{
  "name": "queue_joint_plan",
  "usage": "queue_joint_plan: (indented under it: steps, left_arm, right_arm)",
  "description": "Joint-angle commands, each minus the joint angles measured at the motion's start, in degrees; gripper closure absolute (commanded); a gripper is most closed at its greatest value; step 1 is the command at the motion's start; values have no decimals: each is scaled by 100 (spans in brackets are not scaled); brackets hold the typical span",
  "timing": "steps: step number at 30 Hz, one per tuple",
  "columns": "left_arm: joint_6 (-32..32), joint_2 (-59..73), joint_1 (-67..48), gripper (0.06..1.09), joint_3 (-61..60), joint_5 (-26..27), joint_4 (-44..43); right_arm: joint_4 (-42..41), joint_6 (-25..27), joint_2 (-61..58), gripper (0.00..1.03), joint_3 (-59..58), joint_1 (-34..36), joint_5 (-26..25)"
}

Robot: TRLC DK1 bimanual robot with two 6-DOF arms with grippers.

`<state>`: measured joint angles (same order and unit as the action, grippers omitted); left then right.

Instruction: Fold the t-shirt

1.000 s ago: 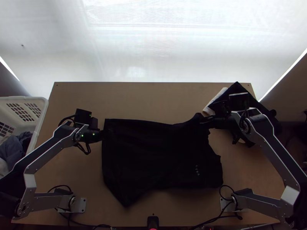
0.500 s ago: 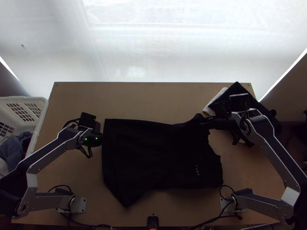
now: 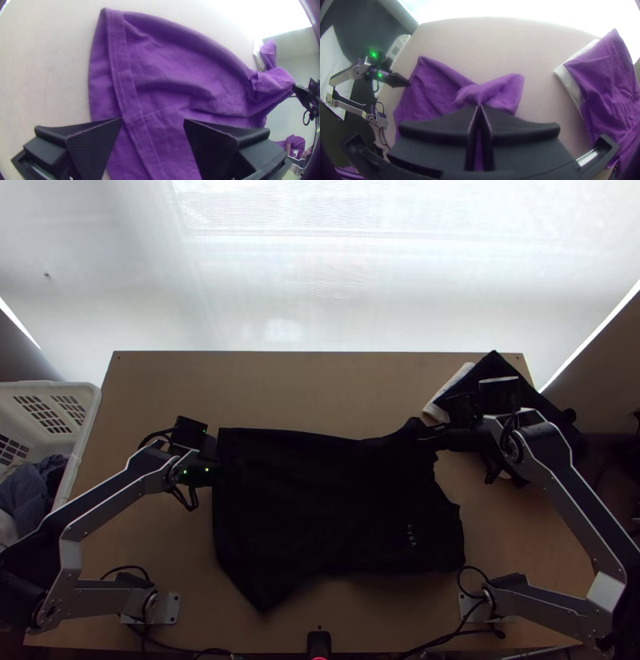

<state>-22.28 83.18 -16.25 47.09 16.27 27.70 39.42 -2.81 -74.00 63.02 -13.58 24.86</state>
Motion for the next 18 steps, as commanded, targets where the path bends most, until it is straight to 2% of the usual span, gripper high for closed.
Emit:
queue_joint_plan:
  steps: [1,5,6,7,8,10,11,18]
  left_arm:
    - [-13,58,-18,17,28,-19,-55]
    - [5,85,-18,17,11,-19,-63]
    - [13,85,-18,20,2,-28,-63]
    - [13,76,-18,32,-25,-28,-72]
    - [5,58,-18,50,-42,-28,-125]
    - [-48,-65,-10,98,-130,-177,-345]
    - [-74,-109,-1,104,-200,-203,-441]
    - [110,-12,61,105,-323,-203,-450]
  right_arm:
    - [-22,8,70,100,-97,31,-8]
    - [-22,0,96,100,-115,40,-8]
    - [-22,0,96,100,-124,40,-8]
    - [-31,0,96,100,-133,40,-8]
    - [-31,0,96,100,-133,40,-8]
    - [-31,0,105,100,-124,40,-8]
    - [-31,0,105,100,-106,40,-8]
    - [-31,-9,140,100,131,260,-8]
